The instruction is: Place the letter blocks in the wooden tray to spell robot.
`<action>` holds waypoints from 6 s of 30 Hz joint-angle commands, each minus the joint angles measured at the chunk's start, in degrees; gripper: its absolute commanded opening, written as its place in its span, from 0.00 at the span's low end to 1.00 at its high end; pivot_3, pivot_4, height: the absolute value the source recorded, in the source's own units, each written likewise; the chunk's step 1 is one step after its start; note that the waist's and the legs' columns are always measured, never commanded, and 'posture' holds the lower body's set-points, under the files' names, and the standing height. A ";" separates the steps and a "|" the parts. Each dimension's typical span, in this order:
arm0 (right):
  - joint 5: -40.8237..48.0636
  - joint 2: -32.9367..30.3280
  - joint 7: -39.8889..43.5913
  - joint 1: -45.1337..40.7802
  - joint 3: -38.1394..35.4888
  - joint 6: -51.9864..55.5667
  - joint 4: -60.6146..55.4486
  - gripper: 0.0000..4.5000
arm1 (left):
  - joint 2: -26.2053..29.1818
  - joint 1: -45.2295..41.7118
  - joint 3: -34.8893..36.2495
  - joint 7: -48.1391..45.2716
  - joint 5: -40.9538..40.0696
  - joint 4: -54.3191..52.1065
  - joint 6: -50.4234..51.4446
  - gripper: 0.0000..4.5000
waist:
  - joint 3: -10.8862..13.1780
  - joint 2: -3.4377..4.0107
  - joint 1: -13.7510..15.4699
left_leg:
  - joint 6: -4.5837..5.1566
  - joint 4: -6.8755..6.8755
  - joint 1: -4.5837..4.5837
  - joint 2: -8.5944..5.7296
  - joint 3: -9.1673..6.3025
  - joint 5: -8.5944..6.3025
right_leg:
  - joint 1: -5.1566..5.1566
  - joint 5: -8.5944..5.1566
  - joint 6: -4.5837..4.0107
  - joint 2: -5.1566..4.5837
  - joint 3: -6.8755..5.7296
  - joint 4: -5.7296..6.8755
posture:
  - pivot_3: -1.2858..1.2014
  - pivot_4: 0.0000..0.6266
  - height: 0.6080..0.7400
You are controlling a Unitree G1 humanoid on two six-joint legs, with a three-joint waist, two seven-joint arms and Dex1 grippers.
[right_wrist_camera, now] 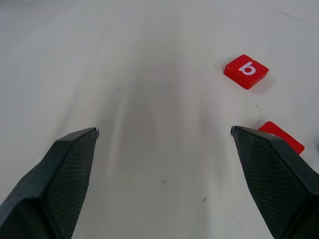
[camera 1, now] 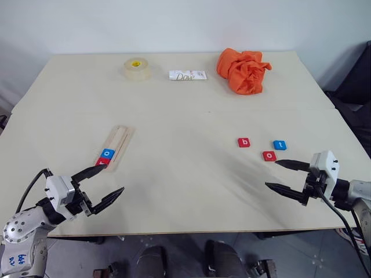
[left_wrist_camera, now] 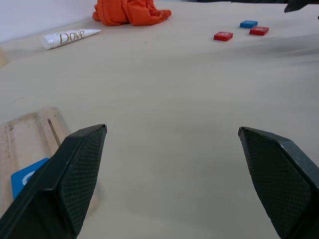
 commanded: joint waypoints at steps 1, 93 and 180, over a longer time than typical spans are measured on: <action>1.38 -0.32 -0.89 -1.11 -1.61 0.28 -1.71 0.99 | -0.04 -0.61 0.97 1.56 -0.91 -1.89 0.19 1.00 | 0.00 0.00 0.01 | 0.00 0.02 0.00 0.00 0.00 0.00 | 0.00 0.00 0.00 0.00 0.00 0.01 | 0.52 0.24 1.00; 1.40 1.92 -2.13 -3.70 0.88 -0.88 -5.22 1.00 | 7.96 -37.01 -28.17 -7.08 14.84 9.00 20.27 0.75 | 0.01 -0.20 0.29 | -0.14 0.39 -0.01 0.04 0.00 -0.02 | -0.01 -0.03 -0.14 0.05 0.05 0.37 | 0.52 0.24 1.00; 6.06 1.65 -29.47 3.77 -7.80 25.58 -23.40 1.00 | -1.30 -34.98 -18.41 -30.71 2.64 29.81 -4.46 0.99 | 0.03 -0.27 1.30 | 0.06 0.58 -0.05 0.02 -0.12 -0.02 | 0.06 0.02 -0.05 0.06 0.09 0.44 | 0.52 0.24 1.00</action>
